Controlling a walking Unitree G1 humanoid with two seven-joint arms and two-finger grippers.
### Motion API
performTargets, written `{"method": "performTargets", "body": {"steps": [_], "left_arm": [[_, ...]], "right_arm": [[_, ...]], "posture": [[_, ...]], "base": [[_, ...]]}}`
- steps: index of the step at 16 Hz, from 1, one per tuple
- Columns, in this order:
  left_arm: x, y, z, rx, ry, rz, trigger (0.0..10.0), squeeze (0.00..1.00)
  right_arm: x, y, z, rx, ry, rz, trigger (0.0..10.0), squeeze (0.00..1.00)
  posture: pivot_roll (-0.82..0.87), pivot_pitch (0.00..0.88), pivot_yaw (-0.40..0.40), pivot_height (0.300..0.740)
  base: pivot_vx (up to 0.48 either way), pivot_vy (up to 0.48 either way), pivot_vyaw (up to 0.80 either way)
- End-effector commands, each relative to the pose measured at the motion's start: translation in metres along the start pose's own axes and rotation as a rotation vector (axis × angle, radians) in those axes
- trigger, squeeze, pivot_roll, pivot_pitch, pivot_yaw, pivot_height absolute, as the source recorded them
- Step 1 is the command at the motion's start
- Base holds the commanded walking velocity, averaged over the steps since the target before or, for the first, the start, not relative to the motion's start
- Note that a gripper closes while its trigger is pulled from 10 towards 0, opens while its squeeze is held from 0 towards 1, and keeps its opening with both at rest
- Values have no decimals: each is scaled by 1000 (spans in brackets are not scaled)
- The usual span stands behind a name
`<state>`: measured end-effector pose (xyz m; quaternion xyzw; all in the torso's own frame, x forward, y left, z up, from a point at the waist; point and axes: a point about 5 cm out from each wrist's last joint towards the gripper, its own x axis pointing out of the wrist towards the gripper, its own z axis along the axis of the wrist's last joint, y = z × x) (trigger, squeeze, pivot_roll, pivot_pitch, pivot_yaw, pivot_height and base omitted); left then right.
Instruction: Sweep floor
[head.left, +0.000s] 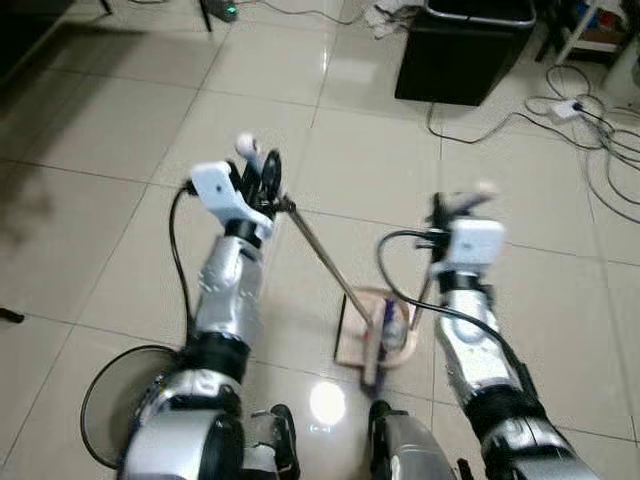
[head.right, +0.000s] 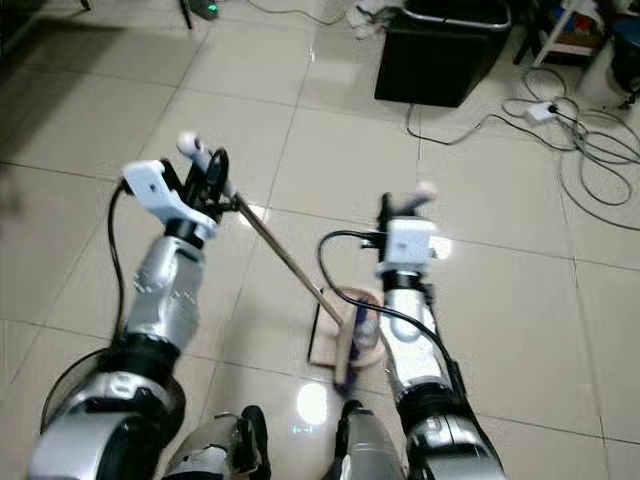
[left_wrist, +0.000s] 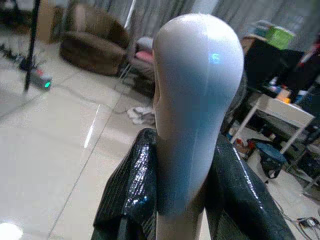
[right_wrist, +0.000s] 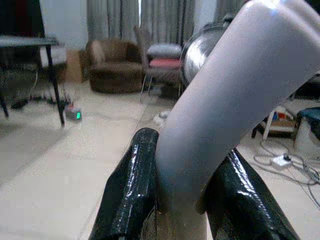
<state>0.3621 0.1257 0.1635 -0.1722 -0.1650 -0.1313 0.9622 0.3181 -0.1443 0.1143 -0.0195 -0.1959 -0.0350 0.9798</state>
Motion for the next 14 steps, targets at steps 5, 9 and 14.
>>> {"method": "performTargets", "body": {"steps": [5,9,14], "left_arm": [[24,0,55,121,-55,-310,10000,0],[31,17,95,184,-99,-359,10000,0],[18,62,88,431,-13,-141,10000,0]], "right_arm": [[-2,-22,13,34,-50,-71,10000,0],[-3,-32,13,47,-26,-101,10000,0],[-5,-49,25,135,-42,-161,10000,0]], "posture": [[-49,71,90,740],[-38,37,86,740],[-34,23,78,740]], "base": [[0,0,0],[0,0,0],[0,0,0]]}}
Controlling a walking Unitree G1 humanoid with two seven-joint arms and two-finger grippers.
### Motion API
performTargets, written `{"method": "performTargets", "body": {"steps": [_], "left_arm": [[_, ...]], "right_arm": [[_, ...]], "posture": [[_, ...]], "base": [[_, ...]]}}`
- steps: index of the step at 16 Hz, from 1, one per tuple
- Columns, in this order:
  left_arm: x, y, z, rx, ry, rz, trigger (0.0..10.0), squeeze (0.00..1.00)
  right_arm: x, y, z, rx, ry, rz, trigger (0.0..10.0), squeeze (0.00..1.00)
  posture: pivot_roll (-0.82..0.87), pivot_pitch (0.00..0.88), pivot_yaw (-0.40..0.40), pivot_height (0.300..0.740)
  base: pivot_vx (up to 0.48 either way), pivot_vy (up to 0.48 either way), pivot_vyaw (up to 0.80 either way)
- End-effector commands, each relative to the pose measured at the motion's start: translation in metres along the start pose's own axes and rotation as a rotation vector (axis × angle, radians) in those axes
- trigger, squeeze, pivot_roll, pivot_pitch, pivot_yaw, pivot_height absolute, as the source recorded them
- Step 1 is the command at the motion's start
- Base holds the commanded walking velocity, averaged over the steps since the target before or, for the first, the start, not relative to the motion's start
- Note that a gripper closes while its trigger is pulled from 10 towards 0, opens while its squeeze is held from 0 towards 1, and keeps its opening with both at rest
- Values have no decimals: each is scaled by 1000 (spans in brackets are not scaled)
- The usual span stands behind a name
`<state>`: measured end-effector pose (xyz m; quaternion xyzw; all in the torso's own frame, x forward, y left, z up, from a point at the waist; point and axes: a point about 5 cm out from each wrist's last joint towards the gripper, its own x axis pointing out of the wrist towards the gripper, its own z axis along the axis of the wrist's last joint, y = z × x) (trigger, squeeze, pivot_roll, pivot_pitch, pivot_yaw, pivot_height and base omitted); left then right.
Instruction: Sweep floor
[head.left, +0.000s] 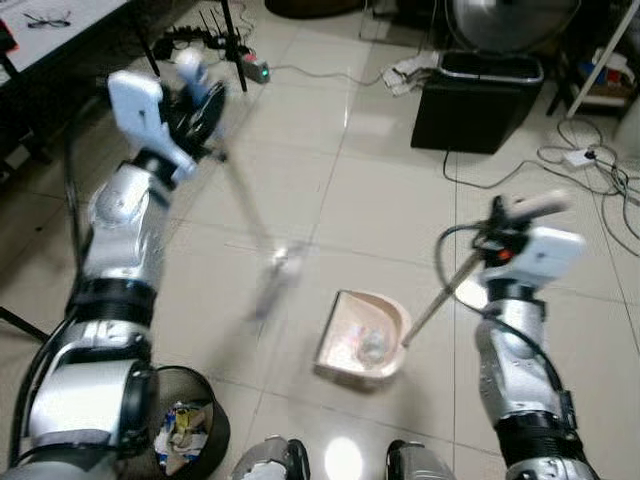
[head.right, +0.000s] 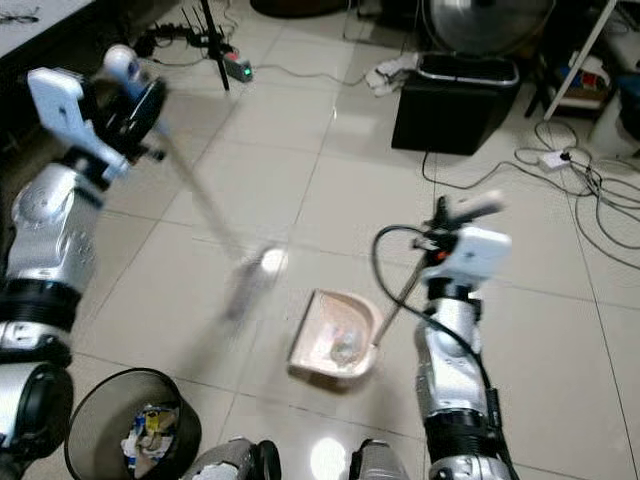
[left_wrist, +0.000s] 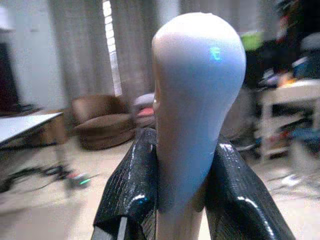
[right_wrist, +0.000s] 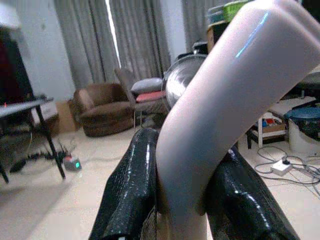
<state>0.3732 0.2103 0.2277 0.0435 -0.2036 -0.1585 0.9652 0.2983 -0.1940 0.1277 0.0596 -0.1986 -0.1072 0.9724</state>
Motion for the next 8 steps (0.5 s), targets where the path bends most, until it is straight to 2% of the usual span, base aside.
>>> {"method": "performTargets", "body": {"steps": [1,3,4,6,7,8], "left_arm": [[-3,-1,-6,0,12,25,10000,0],[-13,-17,-29,-93,56,14,10000,0],[-23,-25,-44,-118,100,16,10000,0],[-39,-34,-62,-146,157,21,10000,0],[-51,-37,-73,-155,205,38,10000,0],[-56,-39,-77,-149,222,42,10000,0]], "right_arm": [[6,-2,15,35,-61,-4,10000,0],[12,-8,36,66,-108,-18,10000,0],[18,-7,45,78,-107,-18,10000,0],[27,2,60,93,-122,21,10000,0],[36,13,72,107,-124,76,10000,0],[39,18,76,111,-125,94,10000,0]], "posture": [[-40,18,77,740],[-60,6,89,740],[-74,3,97,740],[-91,0,104,740],[-99,0,99,740],[-99,0,99,740]], "base": [[0,0,0],[0,0,0],[0,0,0],[0,0,0],[0,0,0],[0,0,0]]}}
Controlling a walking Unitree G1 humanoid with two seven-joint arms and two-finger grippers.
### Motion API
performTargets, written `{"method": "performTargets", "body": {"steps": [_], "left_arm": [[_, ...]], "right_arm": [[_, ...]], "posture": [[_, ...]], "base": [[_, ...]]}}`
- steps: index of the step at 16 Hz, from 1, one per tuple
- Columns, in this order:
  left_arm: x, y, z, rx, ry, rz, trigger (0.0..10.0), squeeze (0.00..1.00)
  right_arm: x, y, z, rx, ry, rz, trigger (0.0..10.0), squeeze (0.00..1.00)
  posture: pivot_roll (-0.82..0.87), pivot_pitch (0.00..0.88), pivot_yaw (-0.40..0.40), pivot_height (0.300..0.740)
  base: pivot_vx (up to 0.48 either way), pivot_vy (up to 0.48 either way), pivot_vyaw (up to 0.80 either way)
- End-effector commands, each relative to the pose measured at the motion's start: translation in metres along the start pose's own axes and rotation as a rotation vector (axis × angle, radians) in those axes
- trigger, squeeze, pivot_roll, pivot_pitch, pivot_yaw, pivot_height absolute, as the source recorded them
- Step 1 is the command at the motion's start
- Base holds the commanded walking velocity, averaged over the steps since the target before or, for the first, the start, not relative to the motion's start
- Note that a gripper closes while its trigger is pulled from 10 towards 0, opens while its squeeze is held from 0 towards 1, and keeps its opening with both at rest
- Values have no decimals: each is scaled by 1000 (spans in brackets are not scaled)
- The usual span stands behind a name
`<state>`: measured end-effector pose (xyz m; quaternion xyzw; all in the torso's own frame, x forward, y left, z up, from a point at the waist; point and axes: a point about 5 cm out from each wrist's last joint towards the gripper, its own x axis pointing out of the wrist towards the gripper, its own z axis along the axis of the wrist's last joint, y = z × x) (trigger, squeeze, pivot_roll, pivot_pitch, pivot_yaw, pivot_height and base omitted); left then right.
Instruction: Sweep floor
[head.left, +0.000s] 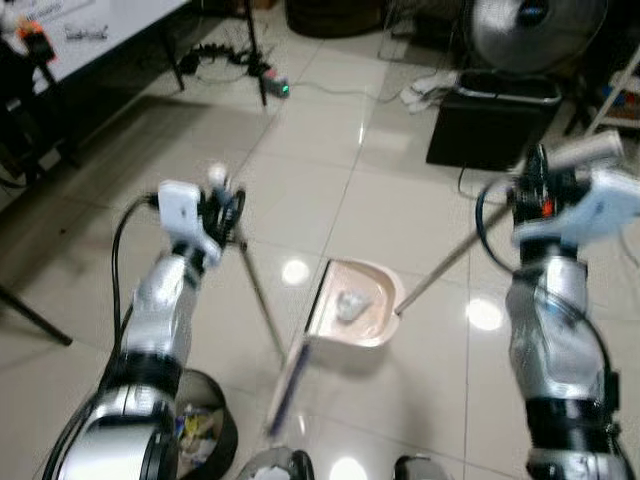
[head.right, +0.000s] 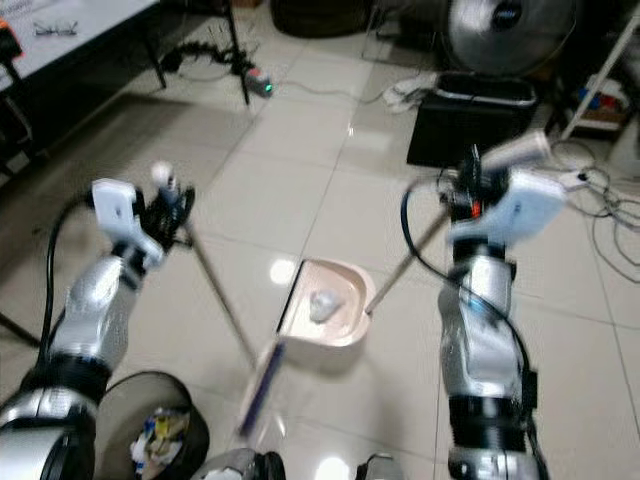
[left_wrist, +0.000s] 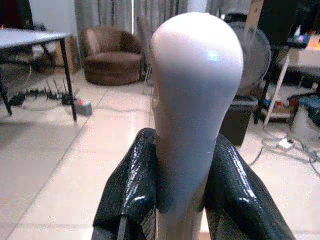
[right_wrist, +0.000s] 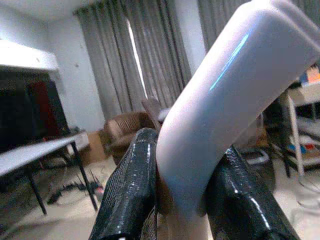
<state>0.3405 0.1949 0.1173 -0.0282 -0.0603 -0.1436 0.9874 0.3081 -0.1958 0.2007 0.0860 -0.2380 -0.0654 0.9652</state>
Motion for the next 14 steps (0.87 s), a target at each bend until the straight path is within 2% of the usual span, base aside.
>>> {"method": "performTargets", "body": {"steps": [1,2,5,9,11,14], "left_arm": [[1,-1,7,45,-22,-5,10000,0],[-9,4,-3,81,48,18,10000,0],[-41,10,-15,136,130,27,10000,0],[-69,15,-24,132,172,100,10000,0],[-77,9,-24,136,188,110,10000,0],[-76,-1,-24,116,193,118,10000,0]], "right_arm": [[8,12,16,46,-46,43,10000,0],[13,20,19,82,-14,67,10000,0],[18,32,22,159,43,110,10000,0],[27,42,33,228,43,165,10000,0],[32,47,38,242,43,191,10000,0],[37,50,39,242,48,199,10000,0]], "posture": [[-101,0,94,740],[-99,0,85,740],[-78,0,67,740],[-54,0,37,740],[-42,0,22,740],[-40,0,19,740]], "base": [[0,0,0],[0,0,800],[0,0,800],[0,0,800],[0,0,800],[0,0,800]]}}
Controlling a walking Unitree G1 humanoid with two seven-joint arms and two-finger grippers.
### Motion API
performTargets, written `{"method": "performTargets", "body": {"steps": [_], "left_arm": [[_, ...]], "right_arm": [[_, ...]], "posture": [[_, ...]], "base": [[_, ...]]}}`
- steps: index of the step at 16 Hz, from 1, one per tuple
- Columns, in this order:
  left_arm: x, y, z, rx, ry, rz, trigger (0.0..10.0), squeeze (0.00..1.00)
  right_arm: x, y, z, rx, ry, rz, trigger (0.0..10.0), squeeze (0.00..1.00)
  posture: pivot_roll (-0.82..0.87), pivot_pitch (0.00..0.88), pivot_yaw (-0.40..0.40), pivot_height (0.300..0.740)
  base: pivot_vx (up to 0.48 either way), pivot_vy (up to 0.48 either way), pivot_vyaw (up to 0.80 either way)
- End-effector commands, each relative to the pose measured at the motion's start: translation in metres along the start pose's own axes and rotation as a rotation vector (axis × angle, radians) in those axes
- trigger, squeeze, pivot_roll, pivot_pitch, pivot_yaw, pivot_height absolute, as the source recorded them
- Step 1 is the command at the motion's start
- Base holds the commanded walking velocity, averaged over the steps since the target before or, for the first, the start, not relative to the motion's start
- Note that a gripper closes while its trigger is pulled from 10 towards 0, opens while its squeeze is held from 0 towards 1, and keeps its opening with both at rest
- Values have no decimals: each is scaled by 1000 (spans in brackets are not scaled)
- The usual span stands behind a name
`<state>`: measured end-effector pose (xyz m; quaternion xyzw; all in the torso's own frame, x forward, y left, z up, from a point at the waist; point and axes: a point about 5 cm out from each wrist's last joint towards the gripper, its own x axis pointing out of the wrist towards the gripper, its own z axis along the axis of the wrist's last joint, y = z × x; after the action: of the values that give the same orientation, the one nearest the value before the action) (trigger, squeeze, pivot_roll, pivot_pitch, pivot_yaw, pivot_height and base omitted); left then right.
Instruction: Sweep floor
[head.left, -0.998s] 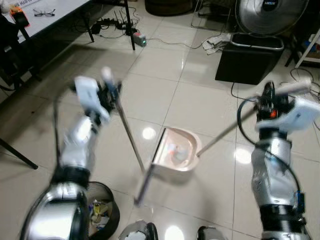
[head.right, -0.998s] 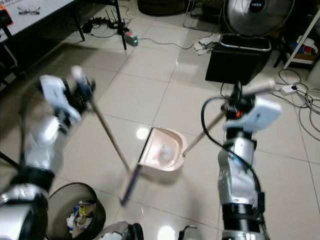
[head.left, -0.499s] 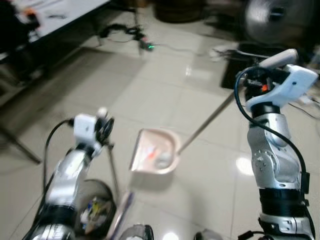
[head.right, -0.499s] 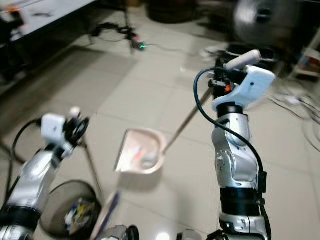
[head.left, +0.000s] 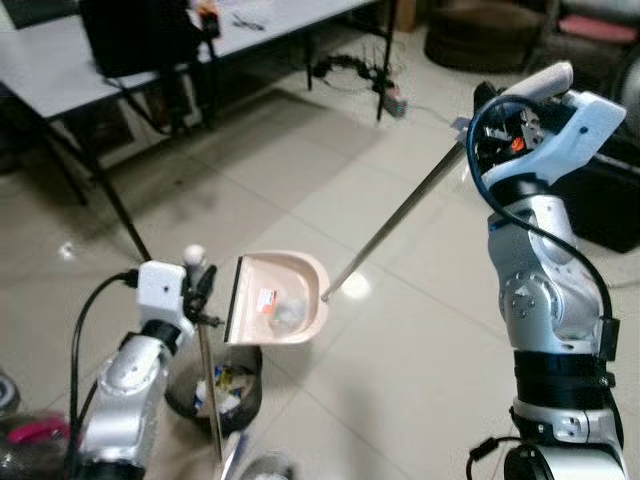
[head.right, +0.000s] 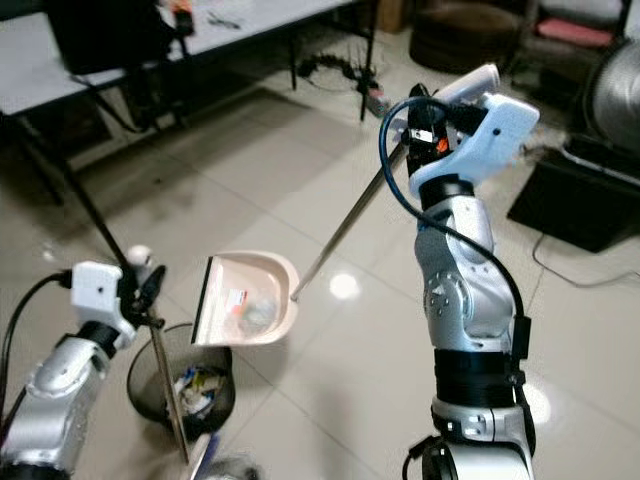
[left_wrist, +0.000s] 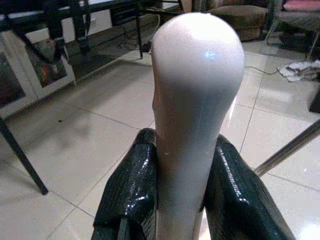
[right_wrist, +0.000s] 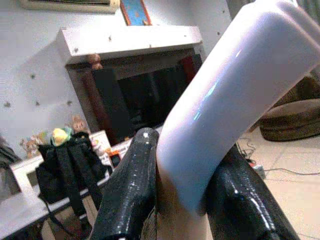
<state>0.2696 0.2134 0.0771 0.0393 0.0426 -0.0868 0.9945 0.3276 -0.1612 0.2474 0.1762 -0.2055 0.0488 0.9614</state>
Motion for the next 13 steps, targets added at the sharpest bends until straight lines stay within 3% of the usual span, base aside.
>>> {"method": "performTargets", "body": {"steps": [1,3,5,7,10,13], "left_arm": [[-1,-1,9,3,-33,12,10000,0],[1,0,14,27,-45,35,10000,0],[7,1,23,107,-66,48,10000,0],[9,1,32,120,-101,49,10000,0],[11,-3,35,147,-111,35,10000,0],[14,-5,37,135,-117,32,10000,0]], "right_arm": [[5,6,11,8,-40,22,10000,0],[5,2,11,2,-35,7,10000,0],[3,-2,10,6,-28,-19,10000,0],[1,-6,6,0,-18,-33,10000,0],[0,-9,4,-32,-21,-57,10000,0],[1,-9,3,-49,-30,-65,10000,0]], "posture": [[-42,0,18,740],[-45,0,18,740],[-45,0,20,740],[-41,0,23,740],[-39,0,24,740],[-41,0,24,740]], "base": [[0,0,800],[0,0,800],[0,0,800],[0,0,800],[329,0,800],[393,0,0]]}}
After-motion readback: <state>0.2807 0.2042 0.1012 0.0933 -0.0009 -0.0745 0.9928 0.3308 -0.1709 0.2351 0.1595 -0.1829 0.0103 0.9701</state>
